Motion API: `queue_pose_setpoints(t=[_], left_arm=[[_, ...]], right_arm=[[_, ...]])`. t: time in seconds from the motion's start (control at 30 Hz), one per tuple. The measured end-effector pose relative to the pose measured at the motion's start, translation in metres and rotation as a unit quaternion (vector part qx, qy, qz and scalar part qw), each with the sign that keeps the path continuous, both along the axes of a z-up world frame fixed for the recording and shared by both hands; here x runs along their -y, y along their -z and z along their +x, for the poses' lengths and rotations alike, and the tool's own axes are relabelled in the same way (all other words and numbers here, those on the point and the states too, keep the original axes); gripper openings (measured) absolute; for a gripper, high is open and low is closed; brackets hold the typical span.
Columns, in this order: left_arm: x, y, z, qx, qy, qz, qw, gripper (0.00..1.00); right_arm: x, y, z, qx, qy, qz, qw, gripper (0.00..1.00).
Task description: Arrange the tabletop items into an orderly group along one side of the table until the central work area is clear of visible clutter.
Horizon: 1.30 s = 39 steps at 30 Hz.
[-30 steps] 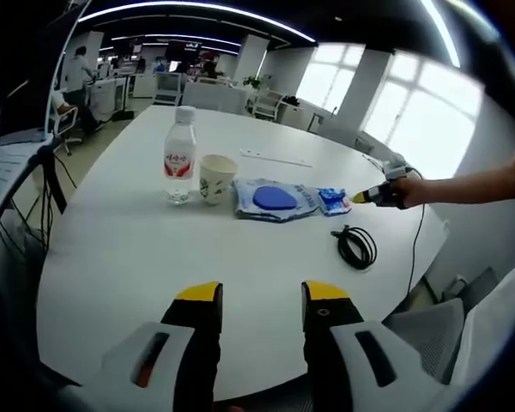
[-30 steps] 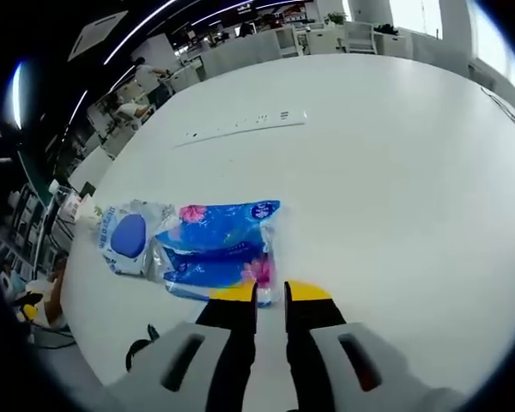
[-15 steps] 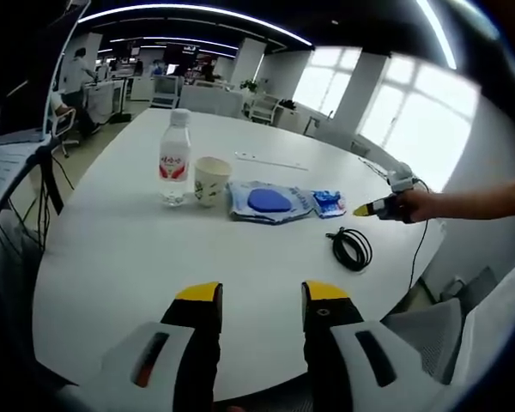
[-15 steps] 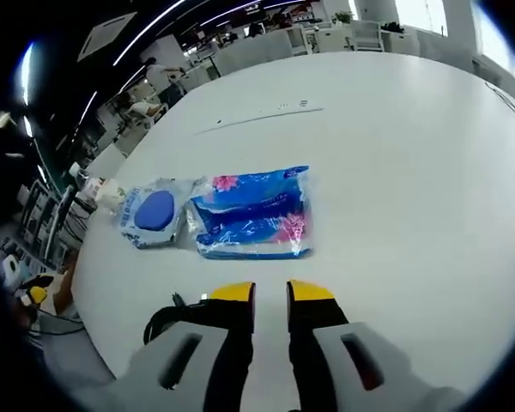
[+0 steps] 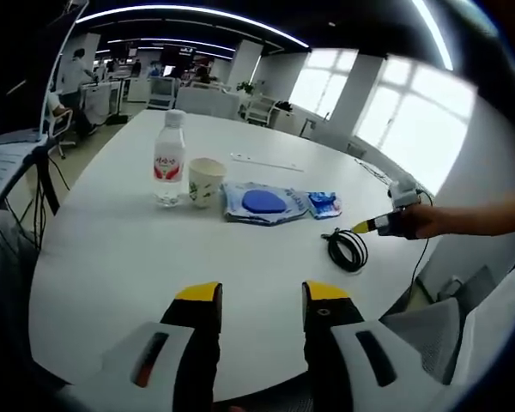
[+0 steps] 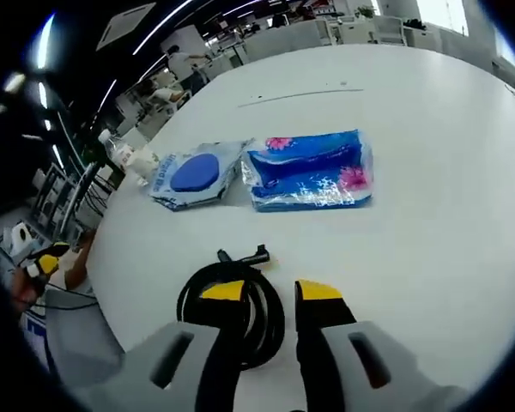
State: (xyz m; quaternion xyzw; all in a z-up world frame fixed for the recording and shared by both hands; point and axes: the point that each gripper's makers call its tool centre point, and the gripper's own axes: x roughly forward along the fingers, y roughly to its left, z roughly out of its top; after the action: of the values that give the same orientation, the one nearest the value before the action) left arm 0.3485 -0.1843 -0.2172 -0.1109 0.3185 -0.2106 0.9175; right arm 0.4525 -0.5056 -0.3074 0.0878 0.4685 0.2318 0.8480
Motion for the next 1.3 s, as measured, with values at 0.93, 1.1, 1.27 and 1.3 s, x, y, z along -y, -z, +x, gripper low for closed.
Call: queue_pose_setpoints(t=[0.93,1.1,1.27,1.3], left_arm=[[0.004,-0.004,-0.004,0.005,-0.002,-0.003,1.0,0.37],[0.005,-0.004,-0.004,0.005,-0.002,-0.004,1.0,0.36],[0.004,-0.005,-0.004,0.006,-0.004,-0.004,1.0,0.36],[0.004,-0.005,-0.004,0.007,-0.005,-0.005,1.0,0.36]], right_arm=[[0.007,0.034,-0.007,-0.004,-0.065,-0.119,0.9907,0.22],[0.005,0.034,-0.007,0.008,-0.083,-0.148,0.9855,0.21],[0.007,0.034,-0.006,0.011,-0.078,-0.159,0.9841,0.12],[0.007,0.033,-0.007,0.011,-0.076,-0.157,0.9846,0.09]])
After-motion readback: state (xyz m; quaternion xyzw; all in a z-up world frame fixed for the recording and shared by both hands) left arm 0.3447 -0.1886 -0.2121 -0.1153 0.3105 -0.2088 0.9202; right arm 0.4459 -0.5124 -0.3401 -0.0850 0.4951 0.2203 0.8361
